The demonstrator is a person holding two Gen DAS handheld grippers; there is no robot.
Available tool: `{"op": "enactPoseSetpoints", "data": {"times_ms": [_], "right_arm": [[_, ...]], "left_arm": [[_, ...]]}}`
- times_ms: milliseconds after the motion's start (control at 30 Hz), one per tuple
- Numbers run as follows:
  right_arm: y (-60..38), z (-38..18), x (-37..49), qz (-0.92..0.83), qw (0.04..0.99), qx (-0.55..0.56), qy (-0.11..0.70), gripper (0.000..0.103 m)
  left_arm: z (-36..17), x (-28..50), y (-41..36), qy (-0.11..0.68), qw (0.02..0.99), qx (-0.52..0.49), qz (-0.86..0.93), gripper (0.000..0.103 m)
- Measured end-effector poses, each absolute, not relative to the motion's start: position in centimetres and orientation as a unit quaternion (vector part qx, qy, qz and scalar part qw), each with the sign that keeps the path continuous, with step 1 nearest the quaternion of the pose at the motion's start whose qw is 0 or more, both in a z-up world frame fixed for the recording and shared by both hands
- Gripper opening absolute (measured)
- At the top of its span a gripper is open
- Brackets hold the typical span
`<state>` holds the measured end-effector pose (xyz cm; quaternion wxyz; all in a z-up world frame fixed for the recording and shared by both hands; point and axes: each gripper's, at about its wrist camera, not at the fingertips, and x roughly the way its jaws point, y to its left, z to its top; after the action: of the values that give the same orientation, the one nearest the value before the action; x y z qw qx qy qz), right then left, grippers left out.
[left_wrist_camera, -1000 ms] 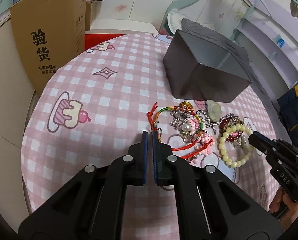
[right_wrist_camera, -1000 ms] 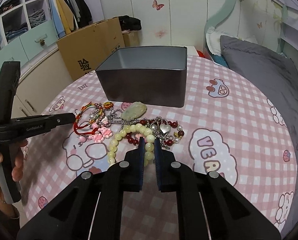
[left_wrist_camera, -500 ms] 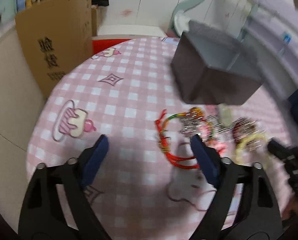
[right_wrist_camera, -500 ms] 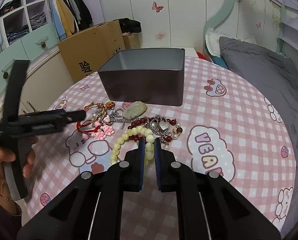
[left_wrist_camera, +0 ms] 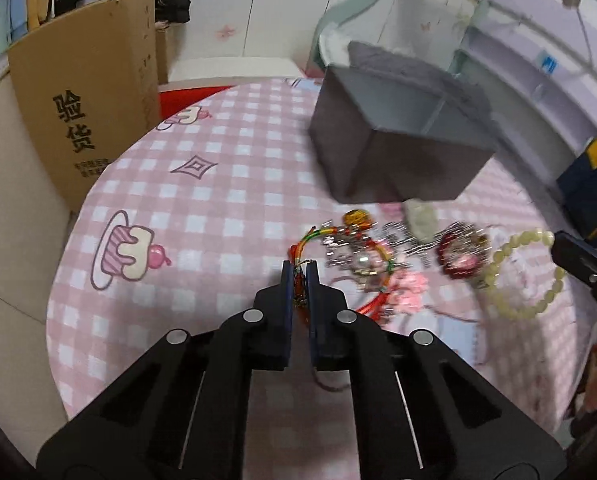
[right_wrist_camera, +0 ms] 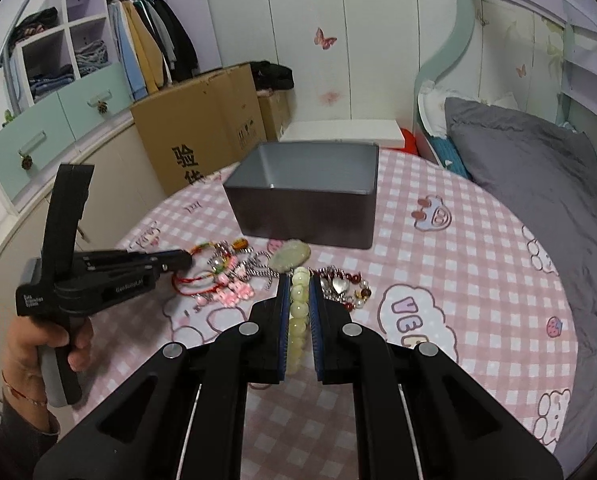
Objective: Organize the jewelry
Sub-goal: 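Lift both held bracelets and carry them over the open grey tin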
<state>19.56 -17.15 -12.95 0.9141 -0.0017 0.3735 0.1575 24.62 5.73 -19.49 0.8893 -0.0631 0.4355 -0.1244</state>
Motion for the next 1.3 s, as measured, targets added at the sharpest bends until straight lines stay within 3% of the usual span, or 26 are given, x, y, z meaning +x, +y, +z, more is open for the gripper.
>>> {"op": "enactPoseSetpoints", "data": {"times_ms": [267,733,1300], "right_arm": [[-17.3,-9.9,19.4,0.164,0.925,-0.004,0.342,0.008],[-17.4,-6.4,26.2,0.167,0.941,0.006,0.294,0.008],[-17.4,-13.3,32.7,0.172,0.921,0.035,0.347,0.008]], "left_arm": [[-14.3,22.9,5.1,0.377,0.907,-0.08,-0.17,0.006],[-7.3,27.1,1.6,0.288,0.925,-0.073,-0.237,0.006],[-13.7,35.4,-2.4,0.358,0.918,-0.01,-0.17,0.006]]}}
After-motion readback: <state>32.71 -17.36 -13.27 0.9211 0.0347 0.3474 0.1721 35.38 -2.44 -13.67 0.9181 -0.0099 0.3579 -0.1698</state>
